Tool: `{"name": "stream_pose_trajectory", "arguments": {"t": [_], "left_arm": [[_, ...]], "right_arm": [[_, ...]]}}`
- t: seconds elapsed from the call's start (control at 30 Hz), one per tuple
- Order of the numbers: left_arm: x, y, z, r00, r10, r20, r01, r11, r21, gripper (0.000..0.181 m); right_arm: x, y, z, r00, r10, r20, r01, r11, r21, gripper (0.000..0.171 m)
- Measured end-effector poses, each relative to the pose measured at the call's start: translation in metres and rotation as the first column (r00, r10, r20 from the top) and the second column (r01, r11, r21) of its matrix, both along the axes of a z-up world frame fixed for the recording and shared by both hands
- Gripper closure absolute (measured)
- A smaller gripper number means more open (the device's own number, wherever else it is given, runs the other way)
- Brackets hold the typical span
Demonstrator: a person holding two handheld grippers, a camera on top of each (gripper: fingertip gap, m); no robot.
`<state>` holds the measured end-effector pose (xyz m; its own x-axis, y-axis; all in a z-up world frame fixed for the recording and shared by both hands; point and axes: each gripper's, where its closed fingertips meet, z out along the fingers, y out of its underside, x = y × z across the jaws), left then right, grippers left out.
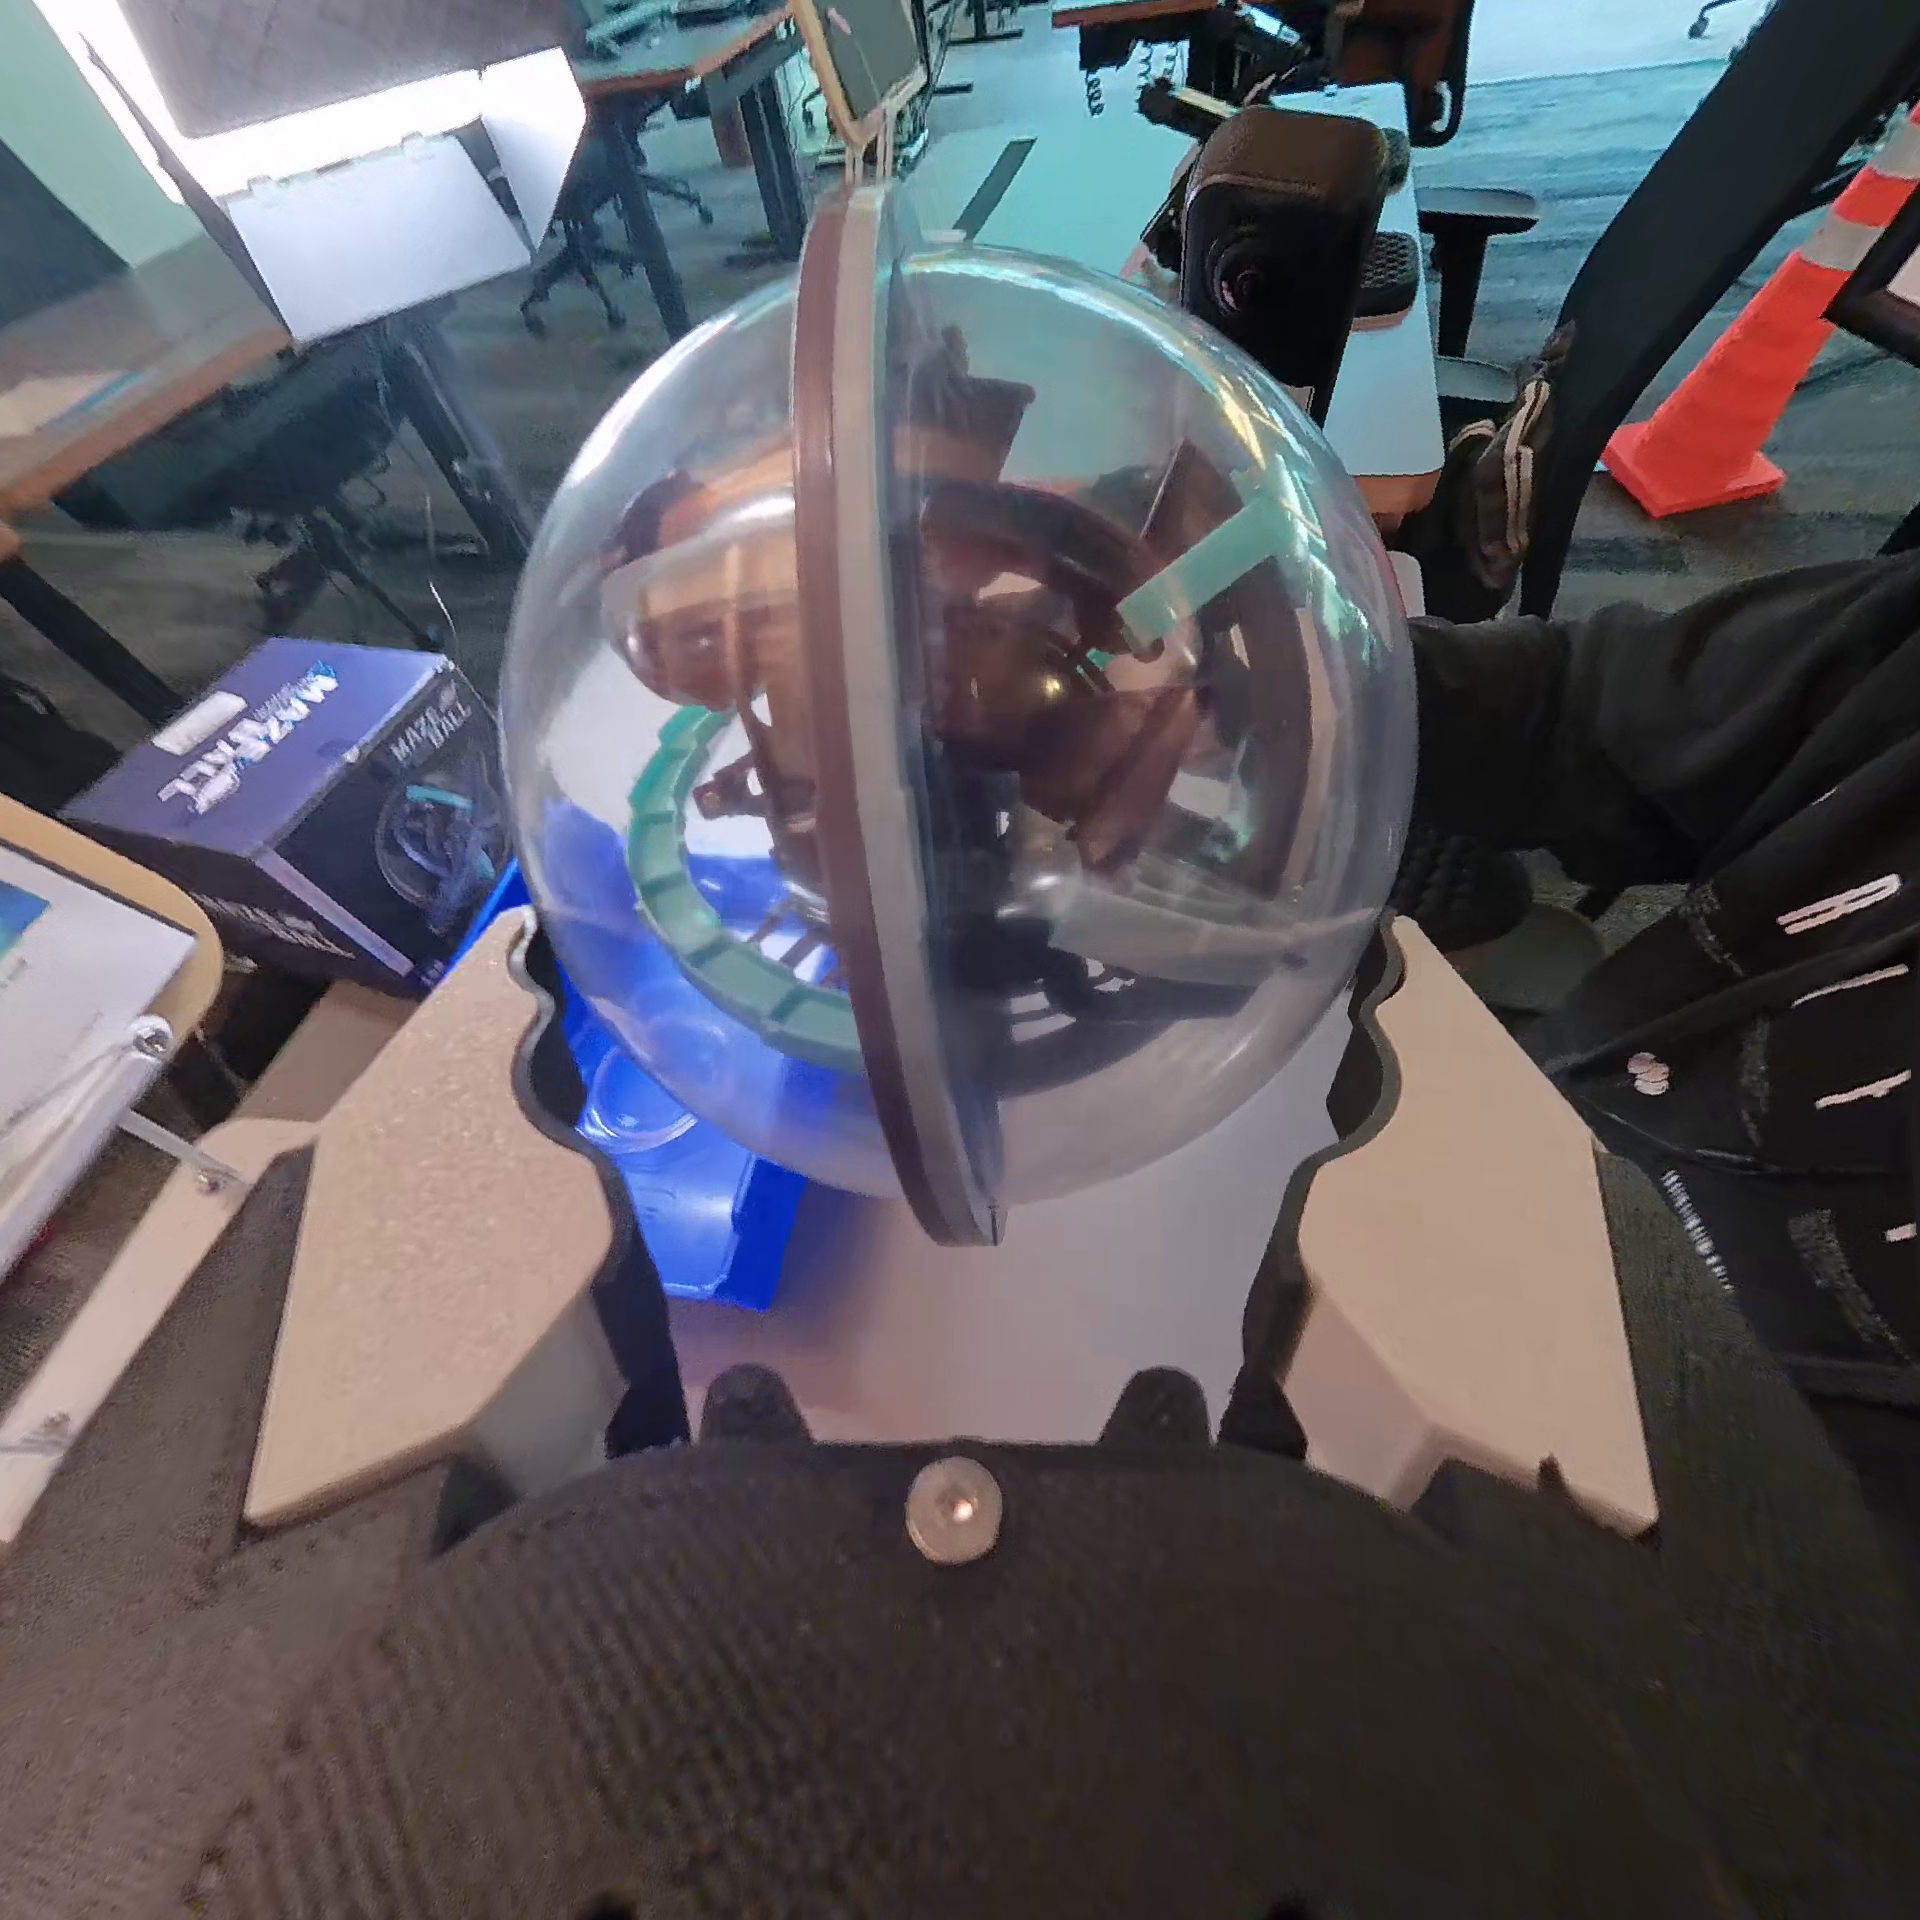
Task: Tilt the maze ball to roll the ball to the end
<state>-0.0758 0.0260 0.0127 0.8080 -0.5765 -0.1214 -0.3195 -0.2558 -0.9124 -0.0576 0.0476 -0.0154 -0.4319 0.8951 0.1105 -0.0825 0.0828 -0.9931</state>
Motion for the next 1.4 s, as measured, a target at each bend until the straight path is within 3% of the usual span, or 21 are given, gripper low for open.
{"name": "stream_pose_trajectory", "arguments": {"t": [0.27, 0.63, 1.03, 1.27, 1.4], "left_arm": [[-0.003, 0.002, -0.023, 0.979, 0.079, 0.189, -0.046, 0.984, -0.171, 0.035], [-0.003, 0.002, -0.091, 0.887, 0.155, 0.435, 0.024, 0.926, -0.377, 0.035], [0.019, -0.017, -0.206, 0.689, 0.333, 0.644, 0.224, 0.747, -0.626, 0.035], [0.029, -0.022, -0.242, 0.644, 0.382, 0.663, 0.286, 0.684, -0.671, 0.035], [0.032, -0.025, -0.246, 0.642, 0.369, 0.672, 0.318, 0.67, -0.671, 0.036]], "right_arm": [[0.001, -0.002, -0.021, 0.988, 0.075, 0.137, -0.047, 0.979, -0.198, 0.041], [0.006, 0.002, -0.076, 0.939, 0.114, 0.325, -0.016, 0.957, -0.291, 0.043], [0.037, -0.024, -0.201, 0.746, 0.185, 0.64, 0.077, 0.93, -0.359, 0.049], [0.054, -0.036, -0.241, 0.648, 0.233, 0.725, 0.123, 0.907, -0.402, 0.049], [0.058, -0.036, -0.246, 0.654, 0.208, 0.727, 0.114, 0.923, -0.368, 0.052]]}}
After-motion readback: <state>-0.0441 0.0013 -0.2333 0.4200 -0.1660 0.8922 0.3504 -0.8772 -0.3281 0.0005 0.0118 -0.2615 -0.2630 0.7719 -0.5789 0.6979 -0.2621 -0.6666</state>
